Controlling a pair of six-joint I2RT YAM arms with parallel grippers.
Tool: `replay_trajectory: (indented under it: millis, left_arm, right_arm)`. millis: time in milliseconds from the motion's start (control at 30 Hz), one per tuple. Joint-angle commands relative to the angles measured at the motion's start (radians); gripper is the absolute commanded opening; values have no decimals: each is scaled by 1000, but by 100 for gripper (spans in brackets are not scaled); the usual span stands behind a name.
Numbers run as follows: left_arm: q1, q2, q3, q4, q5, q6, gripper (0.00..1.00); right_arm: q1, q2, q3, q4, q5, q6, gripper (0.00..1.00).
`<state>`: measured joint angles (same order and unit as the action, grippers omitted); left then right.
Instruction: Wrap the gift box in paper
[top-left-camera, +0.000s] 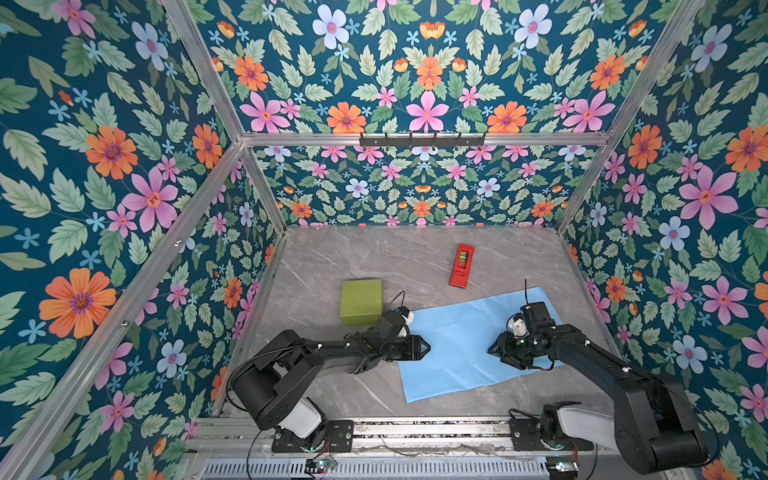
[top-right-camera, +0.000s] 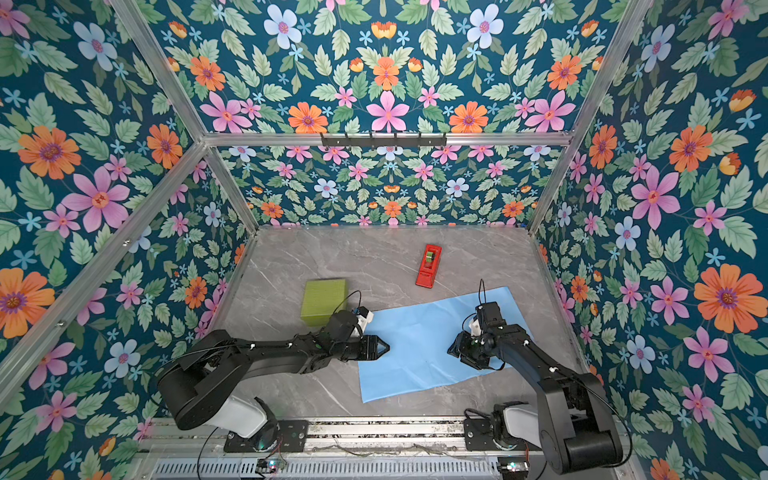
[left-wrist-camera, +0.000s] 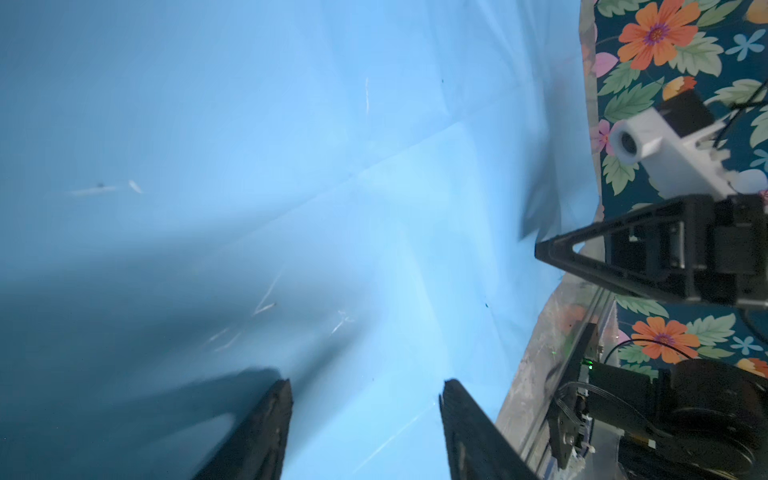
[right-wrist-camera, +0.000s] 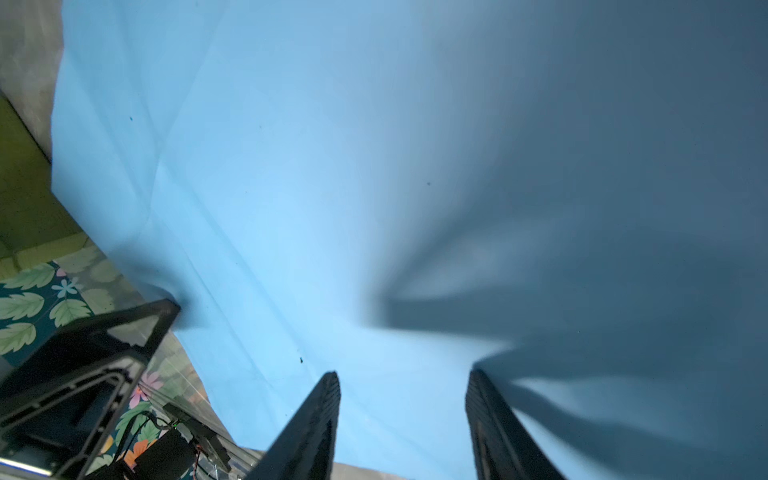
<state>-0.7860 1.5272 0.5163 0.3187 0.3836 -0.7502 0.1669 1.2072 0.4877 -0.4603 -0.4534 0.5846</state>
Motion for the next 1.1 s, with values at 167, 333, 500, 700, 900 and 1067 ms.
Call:
replay_trajectory:
  millis: [167,333,500,700,900,1067]
  left_arm:
    - [138,-32,-37,-172,-28,112,61]
    - [208,-78,-61,-225,-35,143,61]
    - [264,-115,-77,-299,-66,172,61]
    - [277,-195,-87,-317,-57,163,63]
    - [276,-227,-65,-326,-65,170,67]
    - [277,-208,-38,-328,-25,173,69]
  right_arm:
    - [167,-42,-63,78,47,225,51]
    - [295,19,-39,158,88,315,51]
    - [403,122,12,241,115,374,51]
    - [439,180,78,214,149,353,52]
    - [438,97,110,79,234,300,58]
    - [415,29,83,16,254,258,61]
